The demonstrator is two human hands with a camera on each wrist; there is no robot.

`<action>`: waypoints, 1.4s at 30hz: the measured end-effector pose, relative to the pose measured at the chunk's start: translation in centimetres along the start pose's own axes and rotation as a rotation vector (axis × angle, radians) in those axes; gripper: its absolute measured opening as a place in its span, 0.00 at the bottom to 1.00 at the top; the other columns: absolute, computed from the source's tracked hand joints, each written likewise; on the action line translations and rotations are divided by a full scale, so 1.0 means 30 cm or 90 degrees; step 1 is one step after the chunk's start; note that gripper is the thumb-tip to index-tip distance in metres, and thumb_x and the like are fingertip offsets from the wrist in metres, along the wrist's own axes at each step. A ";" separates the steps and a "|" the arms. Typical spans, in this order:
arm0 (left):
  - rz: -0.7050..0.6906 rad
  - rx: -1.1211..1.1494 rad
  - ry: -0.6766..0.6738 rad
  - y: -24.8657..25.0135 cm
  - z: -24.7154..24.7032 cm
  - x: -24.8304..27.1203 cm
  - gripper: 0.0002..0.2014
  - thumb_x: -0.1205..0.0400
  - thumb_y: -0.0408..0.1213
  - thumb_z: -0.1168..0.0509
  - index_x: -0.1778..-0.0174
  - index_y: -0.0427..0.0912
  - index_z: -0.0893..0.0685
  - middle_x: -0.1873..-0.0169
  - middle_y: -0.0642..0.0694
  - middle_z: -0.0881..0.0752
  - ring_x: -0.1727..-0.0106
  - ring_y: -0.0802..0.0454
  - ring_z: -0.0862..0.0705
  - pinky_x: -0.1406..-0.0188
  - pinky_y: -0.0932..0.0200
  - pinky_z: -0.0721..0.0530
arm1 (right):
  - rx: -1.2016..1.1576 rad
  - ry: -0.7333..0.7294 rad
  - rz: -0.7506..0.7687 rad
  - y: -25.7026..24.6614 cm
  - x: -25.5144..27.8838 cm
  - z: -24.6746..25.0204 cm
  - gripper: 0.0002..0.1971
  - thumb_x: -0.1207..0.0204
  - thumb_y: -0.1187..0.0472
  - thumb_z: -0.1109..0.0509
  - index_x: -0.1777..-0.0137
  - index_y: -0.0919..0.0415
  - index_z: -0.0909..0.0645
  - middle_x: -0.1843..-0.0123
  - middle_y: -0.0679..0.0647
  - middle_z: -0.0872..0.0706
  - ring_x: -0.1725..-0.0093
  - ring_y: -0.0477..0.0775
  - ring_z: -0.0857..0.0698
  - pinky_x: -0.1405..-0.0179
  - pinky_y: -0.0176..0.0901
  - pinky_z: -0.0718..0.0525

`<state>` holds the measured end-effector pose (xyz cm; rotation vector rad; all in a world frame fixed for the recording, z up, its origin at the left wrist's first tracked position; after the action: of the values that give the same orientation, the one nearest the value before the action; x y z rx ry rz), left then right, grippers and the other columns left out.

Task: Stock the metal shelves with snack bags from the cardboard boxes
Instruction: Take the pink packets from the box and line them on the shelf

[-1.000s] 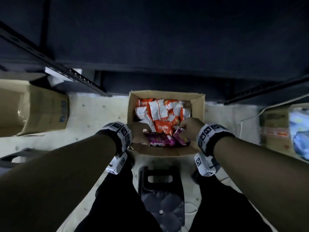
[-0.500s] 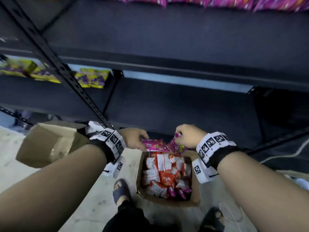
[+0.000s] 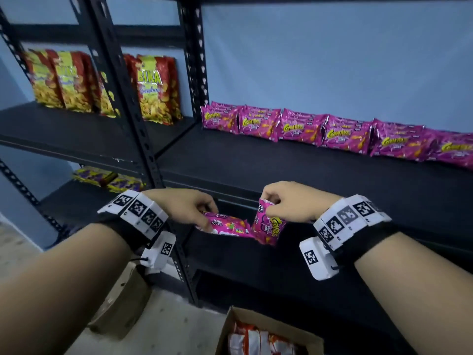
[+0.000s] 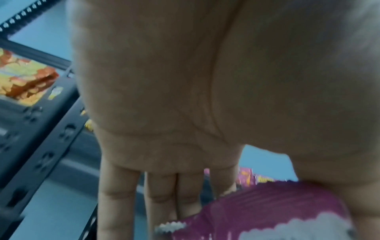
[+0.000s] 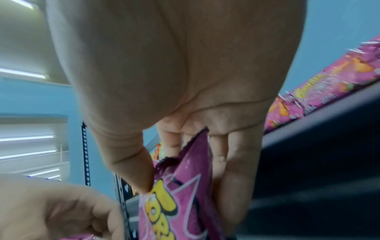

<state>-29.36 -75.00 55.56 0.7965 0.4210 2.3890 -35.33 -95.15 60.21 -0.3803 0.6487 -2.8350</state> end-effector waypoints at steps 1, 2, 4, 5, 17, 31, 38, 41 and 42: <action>-0.006 0.000 0.014 0.016 0.050 0.027 0.25 0.32 0.56 0.22 0.40 0.59 0.16 0.51 0.53 0.08 0.54 0.55 0.12 0.51 0.57 0.17 | -0.003 0.013 0.010 -0.028 0.003 0.047 0.04 0.22 0.53 0.29 0.49 0.47 0.15 0.53 0.45 0.09 0.55 0.46 0.12 0.50 0.48 0.15; -0.013 0.003 0.029 0.031 0.097 0.051 0.25 0.31 0.57 0.22 0.39 0.59 0.16 0.51 0.52 0.08 0.54 0.54 0.11 0.50 0.54 0.16 | -0.006 0.028 0.018 -0.051 0.004 0.092 0.04 0.22 0.52 0.29 0.49 0.47 0.16 0.54 0.45 0.09 0.55 0.46 0.12 0.51 0.48 0.15; -0.025 0.003 0.064 0.059 0.187 0.091 0.25 0.31 0.58 0.21 0.39 0.61 0.17 0.50 0.53 0.09 0.53 0.54 0.11 0.47 0.50 0.14 | -0.007 0.062 0.033 -0.093 0.013 0.181 0.03 0.22 0.52 0.28 0.50 0.47 0.16 0.55 0.45 0.09 0.58 0.45 0.13 0.53 0.47 0.16; -0.032 0.000 0.083 0.075 0.227 0.106 0.23 0.29 0.56 0.21 0.39 0.61 0.16 0.50 0.55 0.10 0.53 0.55 0.11 0.47 0.49 0.13 | -0.008 0.078 0.039 -0.106 0.016 0.221 0.03 0.22 0.52 0.28 0.50 0.47 0.16 0.55 0.45 0.09 0.60 0.44 0.13 0.55 0.45 0.17; -0.113 0.015 0.301 0.226 0.406 0.018 0.22 0.26 0.51 0.18 0.39 0.58 0.17 0.44 0.59 0.15 0.47 0.57 0.14 0.46 0.56 0.16 | -0.056 0.330 -0.003 0.001 0.070 0.490 0.06 0.19 0.53 0.26 0.47 0.51 0.15 0.50 0.48 0.12 0.50 0.49 0.14 0.48 0.47 0.17; -0.072 0.003 0.312 0.228 0.256 -0.194 0.28 0.22 0.48 0.21 0.27 0.51 0.20 0.34 0.55 0.16 0.38 0.57 0.18 0.38 0.63 0.23 | -0.347 0.373 -0.362 0.516 0.116 0.348 0.16 0.14 0.48 0.30 0.42 0.62 0.14 0.52 0.55 0.14 0.59 0.56 0.09 0.60 0.50 0.06; -0.100 -0.050 0.314 0.309 0.265 -0.222 0.34 0.22 0.59 0.25 0.22 0.50 0.24 0.30 0.49 0.20 0.30 0.52 0.19 0.28 0.54 0.20 | -0.090 0.343 -0.399 0.501 0.109 0.366 0.27 0.20 0.37 0.28 0.34 0.59 0.16 0.38 0.54 0.11 0.39 0.61 0.12 0.37 0.54 0.14; -0.092 -0.109 0.327 0.372 0.263 -0.265 0.33 0.17 0.63 0.33 0.19 0.51 0.26 0.26 0.46 0.22 0.25 0.48 0.21 0.24 0.45 0.22 | 0.050 0.336 -0.401 0.442 0.084 0.366 0.31 0.20 0.34 0.33 0.26 0.56 0.21 0.27 0.57 0.18 0.27 0.64 0.22 0.29 0.58 0.21; -0.085 -0.125 0.328 0.392 0.259 -0.282 0.33 0.16 0.63 0.36 0.18 0.51 0.27 0.25 0.46 0.22 0.25 0.46 0.21 0.24 0.44 0.23 | 0.059 0.345 -0.403 0.422 0.073 0.360 0.32 0.19 0.34 0.34 0.24 0.55 0.23 0.25 0.58 0.21 0.24 0.65 0.26 0.28 0.61 0.23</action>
<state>-23.95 -88.53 63.17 0.0540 0.4140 2.4411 -32.43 -111.15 64.35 0.2735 0.5481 -3.5999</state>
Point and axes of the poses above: each hand's wrist, its own x-axis away from the middle knuckle, its own z-axis out of the back of the hand, y = z × x, the point moved 9 cm from there along -x, towards the middle knuckle
